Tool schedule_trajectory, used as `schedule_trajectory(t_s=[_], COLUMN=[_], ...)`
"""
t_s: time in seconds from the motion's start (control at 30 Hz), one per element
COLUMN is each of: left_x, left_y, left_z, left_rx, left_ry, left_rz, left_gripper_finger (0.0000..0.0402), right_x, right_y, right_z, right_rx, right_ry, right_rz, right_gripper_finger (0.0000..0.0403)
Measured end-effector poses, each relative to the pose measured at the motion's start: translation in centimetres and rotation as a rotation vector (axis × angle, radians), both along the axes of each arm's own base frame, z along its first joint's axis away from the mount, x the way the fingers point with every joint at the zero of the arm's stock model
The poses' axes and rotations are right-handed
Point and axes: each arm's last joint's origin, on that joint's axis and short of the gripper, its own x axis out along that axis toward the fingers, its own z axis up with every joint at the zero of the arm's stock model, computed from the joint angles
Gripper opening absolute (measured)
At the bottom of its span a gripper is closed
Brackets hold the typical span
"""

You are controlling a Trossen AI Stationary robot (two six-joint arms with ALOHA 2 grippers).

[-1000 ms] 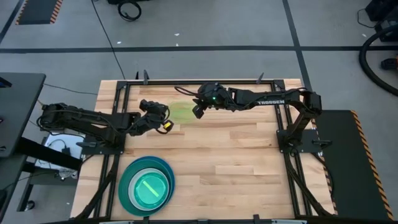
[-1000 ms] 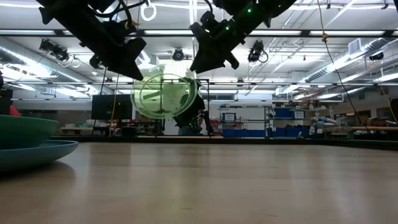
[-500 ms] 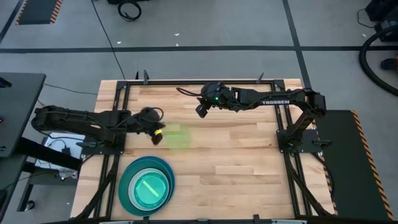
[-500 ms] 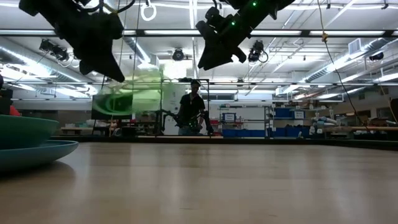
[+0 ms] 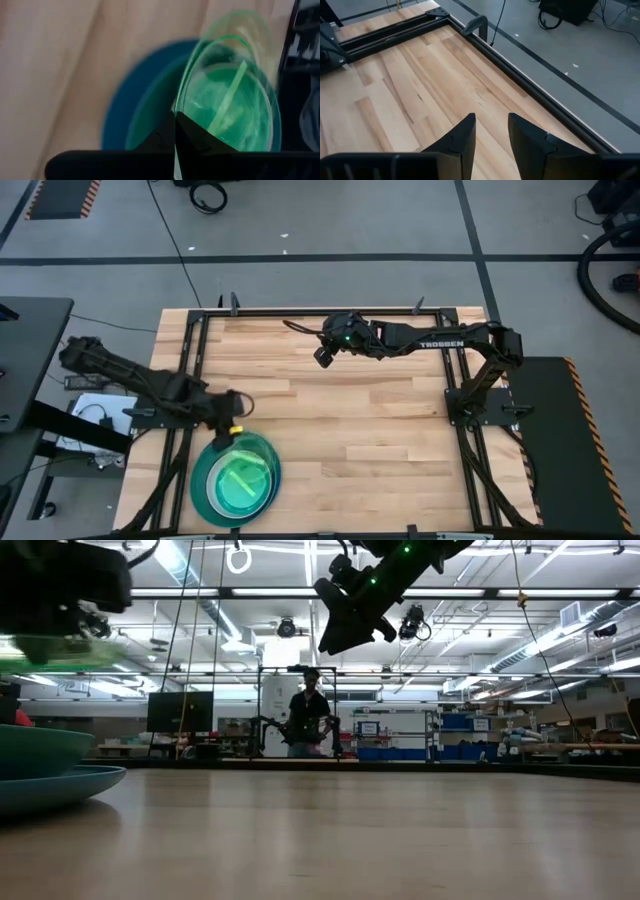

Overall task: Stack plastic plates
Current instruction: Stack the light green plate on top of the light green plate

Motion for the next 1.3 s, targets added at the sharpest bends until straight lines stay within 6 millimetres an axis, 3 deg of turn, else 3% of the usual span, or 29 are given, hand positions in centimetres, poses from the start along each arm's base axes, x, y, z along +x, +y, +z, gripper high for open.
schedule_trajectory(t_s=[0.27, 0.57, 0.93, 1.03, 1.3], left_x=[-1.6, -2.9, -2.1, -1.4, -1.0], left_y=[-2.9, -4.5, -7.1, -7.8, -8.1], left_z=[-0.2, -0.2, -2.3, -2.6, -2.6], left_rx=[-0.082, -0.031, 0.006, -0.017, -0.044], left_ry=[0.094, 0.063, 0.123, 0.103, 0.079], left_rz=[0.011, 0.105, 0.107, 0.106, 0.105], left_gripper_finger=[0.0008, 0.0009, 0.001, 0.0024, 0.0109], right_x=[0.1, 0.1, 0.1, 0.2, 0.2], right_y=[0.0, 0.0, 0.0, 0.0, 0.1], right_z=[0.1, 0.2, 0.2, 0.2, 0.2], right_rx=[0.002, 0.003, 0.004, 0.004, 0.002], right_ry=[-0.012, -0.022, -0.025, -0.026, -0.034], right_rz=[0.001, 0.008, 0.008, 0.007, 0.01], right_gripper_finger=[0.0124, 0.0124, 0.0125, 0.0126, 0.0126])
